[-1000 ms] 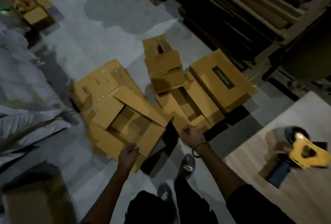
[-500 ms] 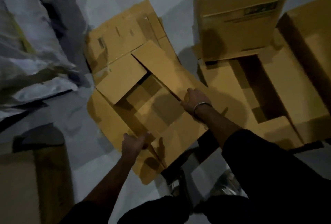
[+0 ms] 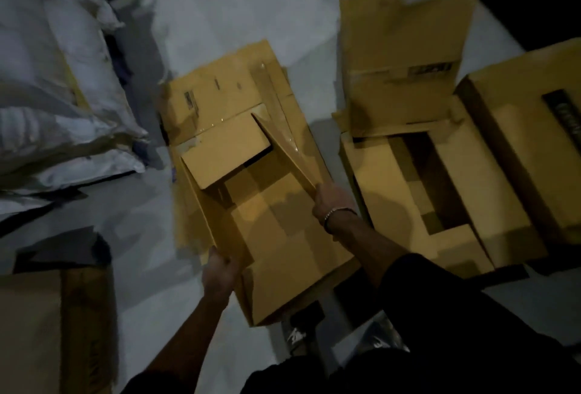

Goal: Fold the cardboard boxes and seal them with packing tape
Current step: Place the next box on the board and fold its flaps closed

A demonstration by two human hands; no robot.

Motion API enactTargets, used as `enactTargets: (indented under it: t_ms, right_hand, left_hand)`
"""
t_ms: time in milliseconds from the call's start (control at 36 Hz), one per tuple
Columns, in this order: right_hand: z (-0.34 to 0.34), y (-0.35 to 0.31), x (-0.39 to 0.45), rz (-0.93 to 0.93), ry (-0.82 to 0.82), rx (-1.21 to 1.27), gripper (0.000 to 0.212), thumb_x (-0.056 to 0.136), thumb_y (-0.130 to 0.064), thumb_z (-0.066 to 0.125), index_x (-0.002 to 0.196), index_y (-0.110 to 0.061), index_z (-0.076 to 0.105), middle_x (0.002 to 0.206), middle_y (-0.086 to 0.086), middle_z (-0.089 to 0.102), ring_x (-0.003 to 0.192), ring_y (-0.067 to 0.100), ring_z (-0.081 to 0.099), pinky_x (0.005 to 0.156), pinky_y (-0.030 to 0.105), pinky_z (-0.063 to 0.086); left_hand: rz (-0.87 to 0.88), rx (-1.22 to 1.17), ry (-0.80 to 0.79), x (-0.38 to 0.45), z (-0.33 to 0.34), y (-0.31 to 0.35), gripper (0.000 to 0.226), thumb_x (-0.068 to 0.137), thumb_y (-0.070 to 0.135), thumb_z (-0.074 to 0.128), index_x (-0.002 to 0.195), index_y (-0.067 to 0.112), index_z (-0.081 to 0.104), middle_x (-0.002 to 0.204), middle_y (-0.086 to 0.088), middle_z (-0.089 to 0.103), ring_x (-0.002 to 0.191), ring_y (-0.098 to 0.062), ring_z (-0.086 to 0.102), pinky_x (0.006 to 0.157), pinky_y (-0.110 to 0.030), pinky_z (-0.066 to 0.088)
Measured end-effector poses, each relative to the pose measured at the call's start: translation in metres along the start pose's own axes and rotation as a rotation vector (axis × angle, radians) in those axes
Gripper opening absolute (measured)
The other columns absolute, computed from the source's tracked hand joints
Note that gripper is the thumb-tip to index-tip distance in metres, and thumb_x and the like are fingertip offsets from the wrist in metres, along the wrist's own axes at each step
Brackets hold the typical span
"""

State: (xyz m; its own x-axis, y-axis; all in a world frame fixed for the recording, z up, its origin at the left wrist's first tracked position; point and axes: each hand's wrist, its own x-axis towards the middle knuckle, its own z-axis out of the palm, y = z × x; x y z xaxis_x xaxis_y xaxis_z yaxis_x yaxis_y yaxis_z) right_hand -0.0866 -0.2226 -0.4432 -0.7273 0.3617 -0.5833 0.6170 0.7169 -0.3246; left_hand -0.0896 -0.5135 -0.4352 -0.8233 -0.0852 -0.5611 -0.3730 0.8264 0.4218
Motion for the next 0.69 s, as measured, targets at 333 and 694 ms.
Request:
enactTargets:
  t_ms: [333, 694]
  right_hand:
    - [-0.243, -0.043, -0.232, 0.074, 0.207, 0.139, 0.021, 0.099, -0.029, 0.054, 0.109, -0.019, 0.069, 0.101, 0.009, 0.073, 0.089, 0.032, 0.070, 0.068, 0.037, 0.055]
    - [-0.394, 0.003, -0.500, 0.233, 0.685, 0.251, 0.023, 0.089, -0.041, 0.064, 0.099, -0.022, 0.071, 0.084, 0.005, 0.074, 0.083, 0.033, 0.070, 0.063, 0.036, 0.055]
  left_hand:
    - [0.240, 0.015, 0.092, -0.201, -0.205, 0.159, 0.037, 0.105, 0.006, 0.055, 0.140, -0.003, 0.048, 0.095, -0.014, 0.061, 0.072, -0.024, 0.053, 0.060, -0.033, 0.036]
    - [0.778, -0.038, -0.009, -0.323, -0.284, 0.286, 0.067, 0.093, 0.053, 0.044, 0.152, 0.021, 0.051, 0.121, -0.010, 0.075, 0.106, -0.034, 0.071, 0.080, -0.042, 0.056]
